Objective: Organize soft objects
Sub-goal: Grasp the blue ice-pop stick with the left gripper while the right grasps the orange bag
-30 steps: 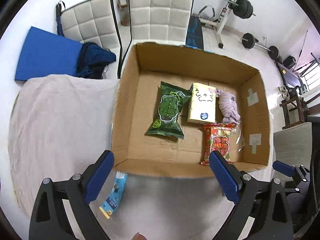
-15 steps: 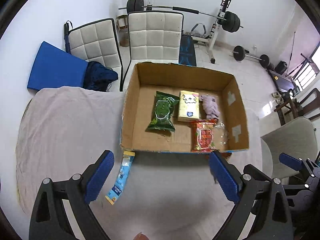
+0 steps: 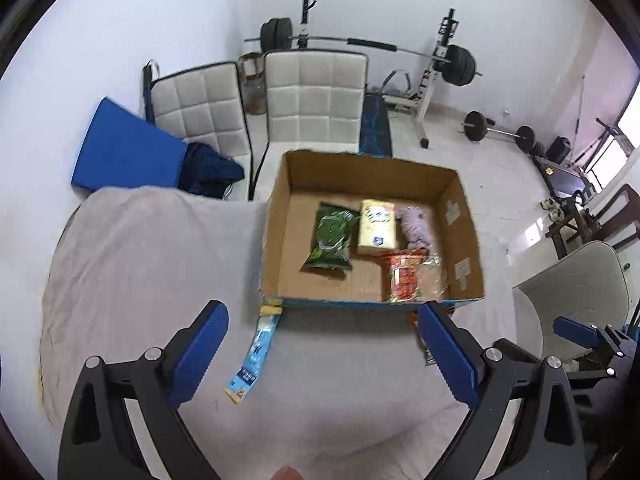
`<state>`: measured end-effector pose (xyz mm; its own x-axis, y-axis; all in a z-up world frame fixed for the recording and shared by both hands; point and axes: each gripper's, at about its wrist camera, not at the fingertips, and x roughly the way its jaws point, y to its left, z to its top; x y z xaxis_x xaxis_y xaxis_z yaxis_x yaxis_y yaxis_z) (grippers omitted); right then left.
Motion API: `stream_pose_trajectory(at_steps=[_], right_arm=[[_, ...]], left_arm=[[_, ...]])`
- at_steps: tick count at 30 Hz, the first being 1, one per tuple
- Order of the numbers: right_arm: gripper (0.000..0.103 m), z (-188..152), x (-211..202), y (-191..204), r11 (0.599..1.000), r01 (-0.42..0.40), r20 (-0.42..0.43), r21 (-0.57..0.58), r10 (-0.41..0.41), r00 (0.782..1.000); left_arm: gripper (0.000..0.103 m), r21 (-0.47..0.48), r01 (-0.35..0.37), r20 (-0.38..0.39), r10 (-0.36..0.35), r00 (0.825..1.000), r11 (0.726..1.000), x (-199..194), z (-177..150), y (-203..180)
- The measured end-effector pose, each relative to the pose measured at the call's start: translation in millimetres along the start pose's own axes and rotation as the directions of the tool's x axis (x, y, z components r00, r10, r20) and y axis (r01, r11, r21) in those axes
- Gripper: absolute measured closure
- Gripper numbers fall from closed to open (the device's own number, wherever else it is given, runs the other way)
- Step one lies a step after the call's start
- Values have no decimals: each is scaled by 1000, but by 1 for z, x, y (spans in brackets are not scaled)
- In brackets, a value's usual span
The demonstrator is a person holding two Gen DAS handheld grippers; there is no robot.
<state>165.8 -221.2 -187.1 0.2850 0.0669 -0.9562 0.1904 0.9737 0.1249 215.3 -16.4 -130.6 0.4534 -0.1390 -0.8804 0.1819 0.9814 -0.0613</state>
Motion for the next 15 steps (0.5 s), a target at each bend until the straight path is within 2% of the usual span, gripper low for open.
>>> stream_pose_trajectory(at_steps=[3, 7, 9, 11, 15], right_arm=[[0, 1, 33, -18, 999, 40, -68, 13, -39, 997], [0, 0, 91, -35, 993, 115, -161, 7, -113, 980], [0, -2, 120, -37, 990, 142, -202, -6, -140, 969], [0, -4, 142, -37, 989, 148, -230, -11, -147, 962], [0, -8, 180, -30, 987, 159, -257, -12, -156, 954]], left_arm=[[6, -12, -54, -33, 53, 998, 998, 16, -6, 18], [6, -40, -133, -124, 127, 984, 990, 56, -18, 49], [6, -44, -153, -201, 142, 969, 987, 86, -28, 64], [6, -41, -179, -279, 161, 947, 983, 119, -42, 78], [6, -31, -166, -411, 139, 901, 986, 181, -71, 95]])
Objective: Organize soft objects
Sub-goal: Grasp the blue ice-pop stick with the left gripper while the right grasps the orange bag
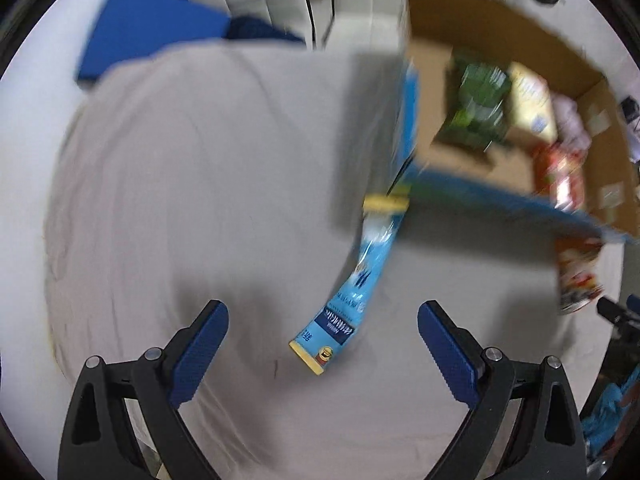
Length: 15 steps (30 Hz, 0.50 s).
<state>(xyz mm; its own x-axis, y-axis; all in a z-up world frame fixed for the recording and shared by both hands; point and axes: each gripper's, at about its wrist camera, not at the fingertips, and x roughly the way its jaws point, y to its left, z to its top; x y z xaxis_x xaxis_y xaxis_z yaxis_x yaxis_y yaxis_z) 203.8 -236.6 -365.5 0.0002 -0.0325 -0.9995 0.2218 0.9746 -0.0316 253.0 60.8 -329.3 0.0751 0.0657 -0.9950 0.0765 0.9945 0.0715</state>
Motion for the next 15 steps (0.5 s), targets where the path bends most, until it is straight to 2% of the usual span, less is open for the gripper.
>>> stream_pose_trajectory(at_steps=[2, 5, 7, 9, 13, 15], right_arm=[[0, 4, 11, 5, 1000, 16, -4, -1, -16, 1000], [0, 12, 29, 8, 999, 40, -19, 14, -40, 999], [0, 16, 40, 8, 999, 43, -23, 33, -42, 999], [0, 19, 49, 7, 997, 65, -24, 50, -64, 998], [0, 25, 61, -2, 994, 61, -15, 89, -60, 998], [6, 26, 70, -9, 992, 60, -31, 111, -57, 998]], left_arm=[[6, 6, 11, -40, -11, 999, 1000, 24, 0, 0], [22, 15, 24, -105, -23, 994, 1000, 59, 4, -4], [28, 18, 26, -141, -24, 990, 999, 77, 6, -8], [42, 19, 46, -168, -42, 985, 999, 93, 9, -13], [46, -4, 71, -144, -71, 987, 997, 100, 11, -15], [61, -12, 92, -150, -93, 984, 996, 101, 10, -14]])
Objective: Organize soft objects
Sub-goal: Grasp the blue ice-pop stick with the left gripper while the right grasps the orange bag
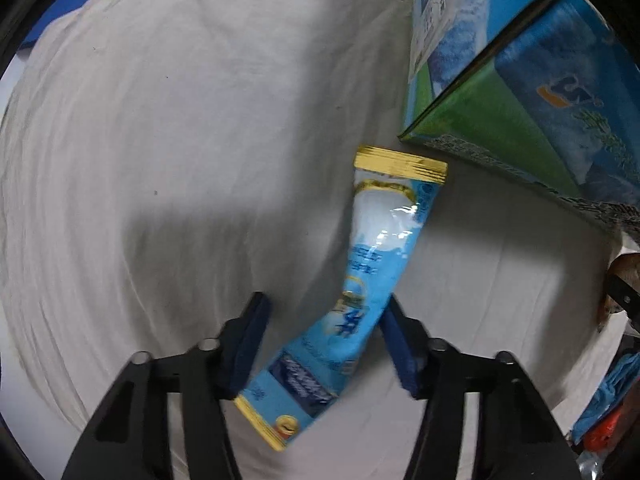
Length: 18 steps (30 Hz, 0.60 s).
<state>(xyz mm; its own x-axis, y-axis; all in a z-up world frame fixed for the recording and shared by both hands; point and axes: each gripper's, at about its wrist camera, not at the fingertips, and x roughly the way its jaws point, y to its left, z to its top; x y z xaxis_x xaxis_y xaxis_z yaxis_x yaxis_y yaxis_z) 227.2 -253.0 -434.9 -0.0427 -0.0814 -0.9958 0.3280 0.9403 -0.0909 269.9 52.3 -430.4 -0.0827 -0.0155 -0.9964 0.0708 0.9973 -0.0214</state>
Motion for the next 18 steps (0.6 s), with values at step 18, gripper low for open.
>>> stream_pose_trajectory(at_steps=[18], right_arm=[[44, -67, -8, -26, 978, -209, -55, 26, 210, 976]], left_arm=[[81, -20, 100, 45, -99, 994, 995, -15, -63, -38]])
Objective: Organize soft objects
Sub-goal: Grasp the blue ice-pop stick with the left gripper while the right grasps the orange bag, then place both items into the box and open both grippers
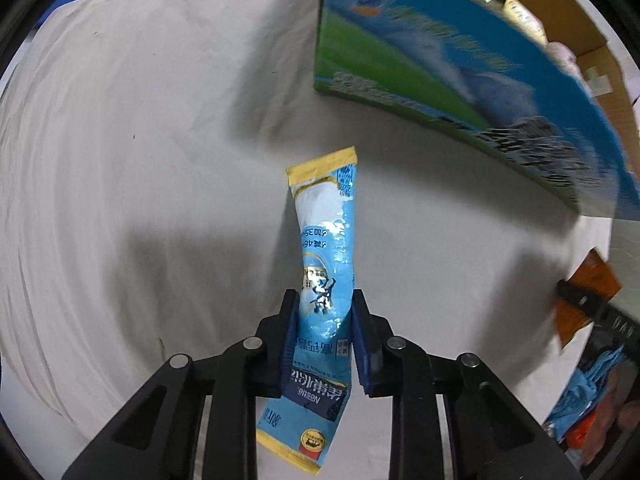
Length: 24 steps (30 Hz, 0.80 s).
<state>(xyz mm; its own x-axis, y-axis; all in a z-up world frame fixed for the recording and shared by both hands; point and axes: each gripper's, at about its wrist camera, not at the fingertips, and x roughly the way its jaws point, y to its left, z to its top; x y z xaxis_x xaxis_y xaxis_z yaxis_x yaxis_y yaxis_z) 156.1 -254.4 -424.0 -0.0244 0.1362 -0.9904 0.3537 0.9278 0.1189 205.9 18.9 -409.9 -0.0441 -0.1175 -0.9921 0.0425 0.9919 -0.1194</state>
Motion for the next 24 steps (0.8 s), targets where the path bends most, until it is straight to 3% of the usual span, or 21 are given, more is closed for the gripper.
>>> stream_pose_trajectory(at_steps=[2, 9, 15, 24], right_arm=[[49, -12, -7, 0, 999, -33, 1, -5, 33, 999], [51, -49, -36, 12, 991, -131, 23, -35, 132, 991], [51, -36, -83, 24, 977, -199, 75, -71, 205, 976], [51, -11, -184, 43, 954, -264, 192, -145, 289, 938]], left_arm=[[81, -3, 23, 10, -23, 1000, 1000, -7, -7, -3], [82, -11, 93, 60, -92, 994, 996, -52, -14, -24], [82, 43, 127, 123, -132, 984, 991, -92, -12, -48], [82, 153, 245, 248, -277, 928, 957, -194, -3, -73]])
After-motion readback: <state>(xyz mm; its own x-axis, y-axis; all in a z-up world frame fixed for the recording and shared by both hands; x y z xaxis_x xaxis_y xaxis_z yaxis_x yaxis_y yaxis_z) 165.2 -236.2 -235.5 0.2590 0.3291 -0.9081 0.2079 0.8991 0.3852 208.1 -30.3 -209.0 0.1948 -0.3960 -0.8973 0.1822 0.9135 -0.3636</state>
